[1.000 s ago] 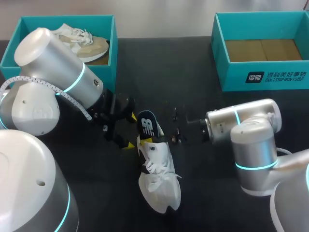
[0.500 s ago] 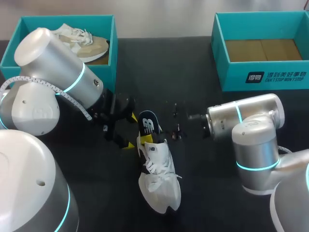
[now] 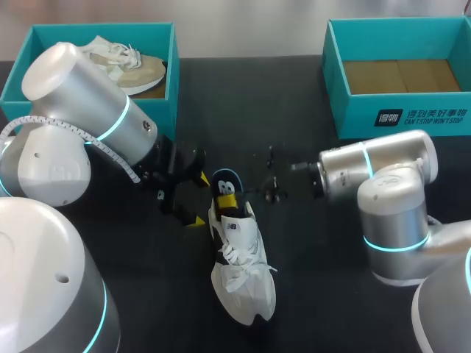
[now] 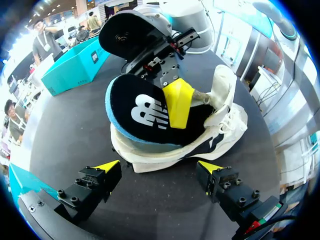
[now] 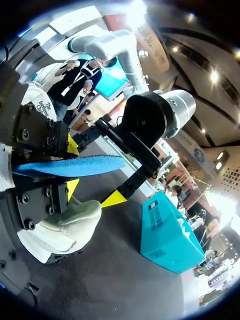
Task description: Take the shoe out of the shoebox, open the shoe tongue, remove and reinsert the insole, then place the shoe into the shoebox
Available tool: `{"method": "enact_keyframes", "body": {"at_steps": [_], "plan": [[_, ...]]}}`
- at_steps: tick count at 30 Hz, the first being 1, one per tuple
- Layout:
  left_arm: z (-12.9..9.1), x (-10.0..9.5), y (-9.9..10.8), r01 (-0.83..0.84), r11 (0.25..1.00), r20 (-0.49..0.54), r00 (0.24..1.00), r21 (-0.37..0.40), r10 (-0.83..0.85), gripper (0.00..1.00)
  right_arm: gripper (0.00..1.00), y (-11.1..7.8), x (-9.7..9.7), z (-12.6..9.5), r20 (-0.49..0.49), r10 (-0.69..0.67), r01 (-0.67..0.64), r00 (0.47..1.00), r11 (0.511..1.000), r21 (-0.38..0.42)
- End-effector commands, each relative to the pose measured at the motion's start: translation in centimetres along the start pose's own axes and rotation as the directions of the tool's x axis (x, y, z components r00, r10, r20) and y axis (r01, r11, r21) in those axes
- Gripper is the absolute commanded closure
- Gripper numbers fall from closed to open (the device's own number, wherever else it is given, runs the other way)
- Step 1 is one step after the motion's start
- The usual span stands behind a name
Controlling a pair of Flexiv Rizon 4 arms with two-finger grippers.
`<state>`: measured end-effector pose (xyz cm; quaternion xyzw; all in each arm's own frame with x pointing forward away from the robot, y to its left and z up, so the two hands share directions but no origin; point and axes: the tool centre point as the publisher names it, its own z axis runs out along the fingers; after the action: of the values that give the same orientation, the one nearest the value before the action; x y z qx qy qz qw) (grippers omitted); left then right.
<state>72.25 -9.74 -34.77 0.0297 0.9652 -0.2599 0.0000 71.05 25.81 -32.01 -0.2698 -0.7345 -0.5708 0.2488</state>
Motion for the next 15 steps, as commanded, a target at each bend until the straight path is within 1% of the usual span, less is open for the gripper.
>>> {"method": "enact_keyframes", "body": {"at_steps": [1,2,10,15], "plan": [[0.1,0.0,0.0,-0.001,1.000,0.000,1.000,0.000,0.001,0.00,0.94,0.2,-0.7,0.0,-0.016,0.009,-0.009,1.000,1.000,0.010],[0.1,0.0,0.0,-0.001,1.000,0.000,1.000,0.000,0.001,0.00,1.00,0.1,-0.8,0.0,-0.020,0.012,-0.012,1.000,1.000,0.009],[0.1,0.0,0.0,-0.001,1.000,0.000,1.000,0.000,0.001,0.00,1.00,-0.9,-1.5,0.1,-0.046,0.050,-0.050,0.998,0.999,-0.003],[0.1,0.0,0.0,-0.001,1.000,0.000,1.000,0.000,0.001,0.00,1.00,-2.7,-1.4,0.6,-0.078,0.098,-0.100,0.992,0.995,-0.014]]}}
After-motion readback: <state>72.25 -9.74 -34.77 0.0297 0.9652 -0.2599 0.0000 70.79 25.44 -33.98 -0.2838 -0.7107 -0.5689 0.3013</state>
